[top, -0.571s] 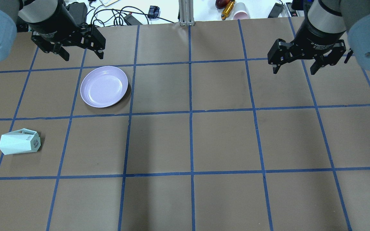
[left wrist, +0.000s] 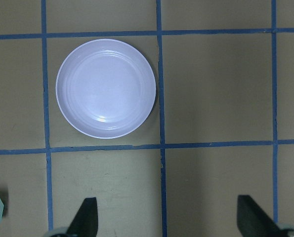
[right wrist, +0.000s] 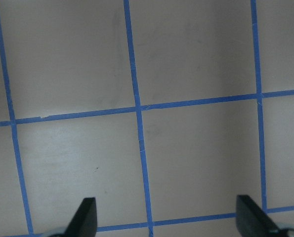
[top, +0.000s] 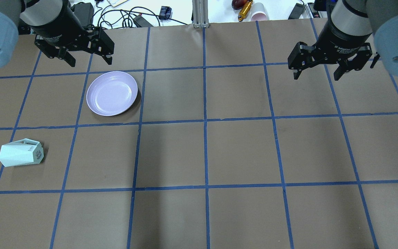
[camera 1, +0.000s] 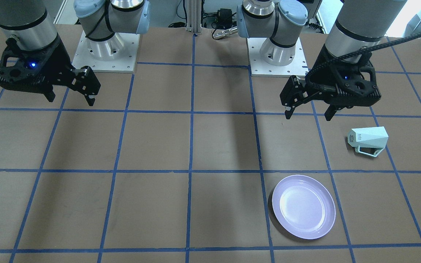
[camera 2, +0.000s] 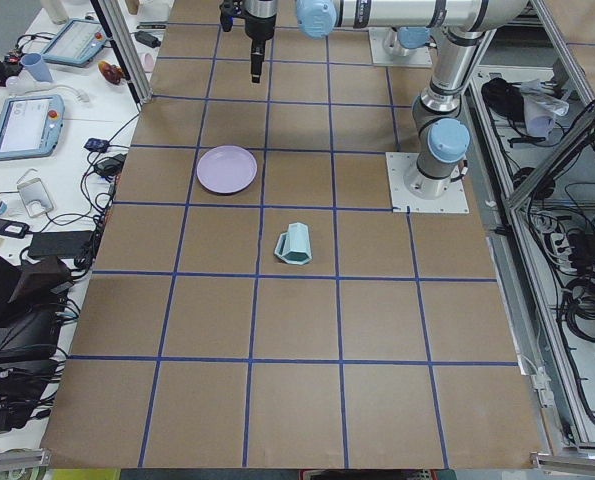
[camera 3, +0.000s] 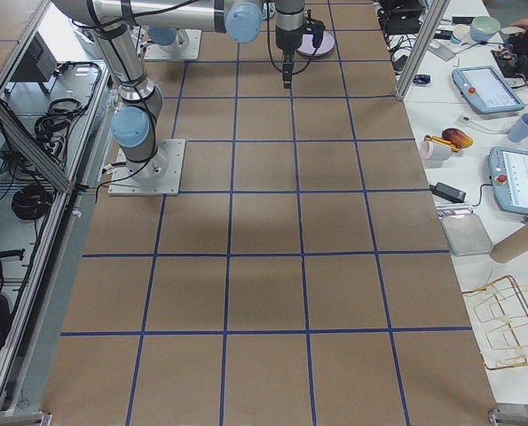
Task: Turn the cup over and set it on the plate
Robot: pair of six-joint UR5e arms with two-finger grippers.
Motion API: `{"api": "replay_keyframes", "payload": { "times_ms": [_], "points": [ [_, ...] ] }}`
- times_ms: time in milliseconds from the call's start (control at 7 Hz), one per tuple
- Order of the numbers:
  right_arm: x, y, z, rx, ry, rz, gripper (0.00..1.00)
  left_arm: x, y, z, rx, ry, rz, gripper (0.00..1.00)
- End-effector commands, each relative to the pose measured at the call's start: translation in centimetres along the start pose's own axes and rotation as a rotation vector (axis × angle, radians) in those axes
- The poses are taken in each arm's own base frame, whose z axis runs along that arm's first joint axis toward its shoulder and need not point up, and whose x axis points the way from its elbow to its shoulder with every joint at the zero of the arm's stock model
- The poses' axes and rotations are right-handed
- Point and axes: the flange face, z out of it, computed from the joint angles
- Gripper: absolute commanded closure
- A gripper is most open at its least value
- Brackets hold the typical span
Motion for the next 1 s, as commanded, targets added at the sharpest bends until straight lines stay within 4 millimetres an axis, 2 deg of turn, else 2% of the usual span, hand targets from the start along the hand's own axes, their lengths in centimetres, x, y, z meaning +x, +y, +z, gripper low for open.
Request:
{"api": "replay_keyframes", "payload": {
  "times_ms": [0, 857],
  "points": [
    [0.01, -0.02, 0.04, -0.001, 0.001, 0.000, 0.00, -0.01, 0.07, 0.08, -0.001, -0.001, 0.000, 0.00],
    [0.01, 0.02, -0.03, 0.001, 0.001, 0.000, 0.00, -0.12, 0.09, 0.14, -0.002, -0.011, 0.012, 0.00]
  ]
}}
